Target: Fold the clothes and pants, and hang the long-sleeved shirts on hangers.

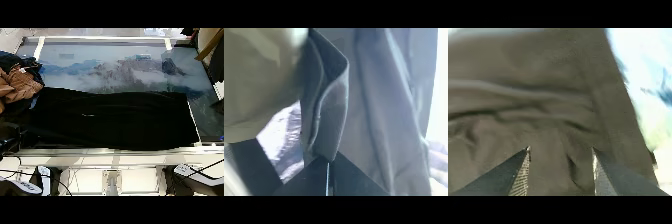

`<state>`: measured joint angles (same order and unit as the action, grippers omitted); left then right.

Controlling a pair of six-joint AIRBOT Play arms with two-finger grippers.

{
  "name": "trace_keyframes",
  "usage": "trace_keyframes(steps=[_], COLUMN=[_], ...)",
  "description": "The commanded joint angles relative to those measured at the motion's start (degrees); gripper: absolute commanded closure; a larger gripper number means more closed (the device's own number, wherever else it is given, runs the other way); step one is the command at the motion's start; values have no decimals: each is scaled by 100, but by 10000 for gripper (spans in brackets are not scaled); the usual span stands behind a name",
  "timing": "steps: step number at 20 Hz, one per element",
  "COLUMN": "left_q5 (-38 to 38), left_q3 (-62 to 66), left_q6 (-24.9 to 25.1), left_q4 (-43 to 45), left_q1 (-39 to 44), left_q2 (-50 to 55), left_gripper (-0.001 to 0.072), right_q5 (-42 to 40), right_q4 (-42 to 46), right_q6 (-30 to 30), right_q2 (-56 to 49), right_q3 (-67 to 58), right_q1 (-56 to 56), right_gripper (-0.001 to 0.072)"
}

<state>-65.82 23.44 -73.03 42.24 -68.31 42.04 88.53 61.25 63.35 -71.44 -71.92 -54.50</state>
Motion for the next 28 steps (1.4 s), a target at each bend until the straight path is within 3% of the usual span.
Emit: trace_keyframes(steps=[1, 6, 12, 23, 24, 26, 28], left_q5=[-85, 129, 166, 175, 177, 195, 195], left_q3=[76, 76, 76, 76, 76, 76, 79], left_q6=[-13, 103, -330, -367, -367, -363, -319], left_q4=[-76, -76, -74, -74, -74, -74, -74], left_q1=[11, 238, 341, 341, 341, 341, 341], left_q2=[-170, -168, -168, -166, -166, -168, -168], left_gripper=[700, 701, 701, 701, 701, 701, 701], right_q5=[442, 74, -295, -173, -66, 280, 501], right_q4=[39, -136, -44, -232, -396, -855, -1086], right_q6=[-203, -844, -898, -1008, -1134, -1550, -1659], right_q2=[-647, -1718, -2256, -2498, -2498, -2490, -2437], right_q3=[599, 1134, 1132, 1635, 1631, 1611, 1537], right_q1=[-916, -1908, -1998, -1779, -1718, -1694, -1694], right_gripper=[266, 265, 265, 266, 291, 529, 674])
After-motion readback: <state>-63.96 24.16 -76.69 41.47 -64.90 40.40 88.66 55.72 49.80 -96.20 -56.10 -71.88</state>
